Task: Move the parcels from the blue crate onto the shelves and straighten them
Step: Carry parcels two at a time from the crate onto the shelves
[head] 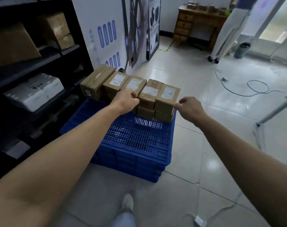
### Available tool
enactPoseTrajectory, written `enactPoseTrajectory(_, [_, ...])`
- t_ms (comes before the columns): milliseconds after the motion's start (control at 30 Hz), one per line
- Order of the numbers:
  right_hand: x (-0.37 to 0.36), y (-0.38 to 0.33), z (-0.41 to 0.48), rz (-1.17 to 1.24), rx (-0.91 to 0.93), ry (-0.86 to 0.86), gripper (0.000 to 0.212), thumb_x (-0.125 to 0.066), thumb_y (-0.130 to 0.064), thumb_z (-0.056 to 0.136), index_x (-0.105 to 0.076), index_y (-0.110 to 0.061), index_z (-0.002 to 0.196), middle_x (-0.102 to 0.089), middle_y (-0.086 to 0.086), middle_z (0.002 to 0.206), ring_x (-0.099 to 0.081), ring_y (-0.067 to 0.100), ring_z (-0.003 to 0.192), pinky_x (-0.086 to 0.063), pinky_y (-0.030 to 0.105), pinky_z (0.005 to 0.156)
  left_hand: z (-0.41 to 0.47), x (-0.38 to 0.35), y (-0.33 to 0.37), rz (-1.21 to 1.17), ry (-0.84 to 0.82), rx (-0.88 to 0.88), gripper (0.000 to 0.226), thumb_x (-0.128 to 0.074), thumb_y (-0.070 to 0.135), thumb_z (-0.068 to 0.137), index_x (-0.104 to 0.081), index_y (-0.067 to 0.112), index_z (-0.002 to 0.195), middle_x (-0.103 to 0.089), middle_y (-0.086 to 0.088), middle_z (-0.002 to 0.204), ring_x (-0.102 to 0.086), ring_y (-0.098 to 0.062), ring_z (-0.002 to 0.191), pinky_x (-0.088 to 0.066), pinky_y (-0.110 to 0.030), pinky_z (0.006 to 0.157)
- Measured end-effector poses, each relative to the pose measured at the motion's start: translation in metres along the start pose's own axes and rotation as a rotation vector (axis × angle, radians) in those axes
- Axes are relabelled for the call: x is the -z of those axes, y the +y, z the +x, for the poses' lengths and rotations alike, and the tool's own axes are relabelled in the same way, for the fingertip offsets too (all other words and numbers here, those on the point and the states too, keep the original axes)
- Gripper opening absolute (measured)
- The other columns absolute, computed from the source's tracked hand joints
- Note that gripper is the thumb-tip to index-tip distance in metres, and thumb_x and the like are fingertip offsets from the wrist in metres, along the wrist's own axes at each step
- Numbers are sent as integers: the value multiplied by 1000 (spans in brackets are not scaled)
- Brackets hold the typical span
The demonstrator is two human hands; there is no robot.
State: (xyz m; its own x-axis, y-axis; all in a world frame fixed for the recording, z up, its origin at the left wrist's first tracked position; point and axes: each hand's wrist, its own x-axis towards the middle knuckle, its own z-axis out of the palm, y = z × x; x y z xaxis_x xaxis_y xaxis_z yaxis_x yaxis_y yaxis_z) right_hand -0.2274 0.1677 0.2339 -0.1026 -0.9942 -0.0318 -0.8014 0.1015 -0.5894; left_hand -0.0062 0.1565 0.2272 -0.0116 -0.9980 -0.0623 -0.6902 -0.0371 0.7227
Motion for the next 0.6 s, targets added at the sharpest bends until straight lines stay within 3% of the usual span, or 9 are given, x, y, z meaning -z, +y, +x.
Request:
enactPoseTrajectory(100, [-11,16,50,86,-88,4,27,-57,-24,90,-65,0,103,-66,13,105,-59,26,94,-53,43,83,56,-17,-7,-15,-12,25,15,-58,21,91,-59,14,104,-57,1,90,-53,-11,79,-38,-25,69])
enactPoseTrajectory(267, [-42,42,117,200,-164,-17,23,-58,-27,91,-63,-8,102,-59,3,96,-55,18,87,-43,26,64,139,-52,-23,-16,-117,59,25,-59,21,90,-57,11,114,-58,-3,101,-53,-16,90,-40,-26,69])
enactPoseTrajectory(400, [-68,66,162,229,-244,-34,32,-56,-28,92,-60,-4,112,-60,6,104,-52,18,89,-46,30,70,193,-77,-36,-25,-144,118,22,-60,20,90,-55,12,110,-56,-2,97,-52,-14,85,-40,-25,68])
enactPoseTrajectory(500, [-80,83,196,240,-298,-41,40,-57,-28,92,-54,-3,122,-59,9,115,-47,15,91,-42,26,69,230,-95,-42,-8,-137,162,13,-60,21,90,-51,17,99,-52,3,86,-48,-9,74,-36,-20,58])
enactPoseTrajectory(600, [-92,101,230,257,-342,-37,47,-58,-27,92,-48,-3,130,-55,12,130,-46,16,97,-40,29,74,261,-114,-53,10,-133,205,15,-62,21,89,-52,13,97,-55,0,89,-52,-11,76,-36,-21,55])
